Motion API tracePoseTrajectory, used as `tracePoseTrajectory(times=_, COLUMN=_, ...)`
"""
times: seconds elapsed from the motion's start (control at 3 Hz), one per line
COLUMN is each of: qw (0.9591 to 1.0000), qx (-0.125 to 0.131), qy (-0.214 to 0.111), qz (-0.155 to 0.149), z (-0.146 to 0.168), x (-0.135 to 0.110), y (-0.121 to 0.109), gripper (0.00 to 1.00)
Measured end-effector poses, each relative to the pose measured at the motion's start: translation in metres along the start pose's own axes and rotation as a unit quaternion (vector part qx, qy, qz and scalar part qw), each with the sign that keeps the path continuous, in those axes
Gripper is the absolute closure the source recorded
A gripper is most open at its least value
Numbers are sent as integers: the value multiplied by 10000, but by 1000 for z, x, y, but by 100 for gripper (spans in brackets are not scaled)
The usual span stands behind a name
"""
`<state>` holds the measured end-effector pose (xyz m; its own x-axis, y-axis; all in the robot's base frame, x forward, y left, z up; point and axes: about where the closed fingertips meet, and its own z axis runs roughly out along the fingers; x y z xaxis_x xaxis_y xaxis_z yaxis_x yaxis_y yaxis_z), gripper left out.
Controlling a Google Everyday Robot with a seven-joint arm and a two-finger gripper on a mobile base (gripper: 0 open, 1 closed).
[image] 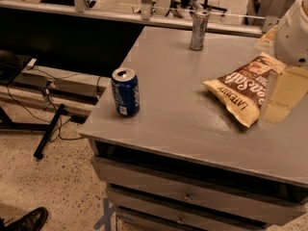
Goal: Move redbull can near brown chip bag
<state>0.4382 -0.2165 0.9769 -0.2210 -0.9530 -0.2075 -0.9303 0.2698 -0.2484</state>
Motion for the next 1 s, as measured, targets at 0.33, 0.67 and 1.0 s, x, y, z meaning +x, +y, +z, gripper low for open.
tracePoseTrajectory(times=0.33, qw=10000, qx=35, qy=-43, qz=27, z=2, x=-1, y=-4, gripper=0)
tracePoseTrajectory(times=0.67, qw=9973, qx=329, qy=-534, qz=375, z=28, x=-7, y=-50, gripper=0)
tracePoseTrajectory(times=1.0, qw=9911, qx=460, qy=-961, qz=802, z=46, x=-3, y=-107, gripper=0)
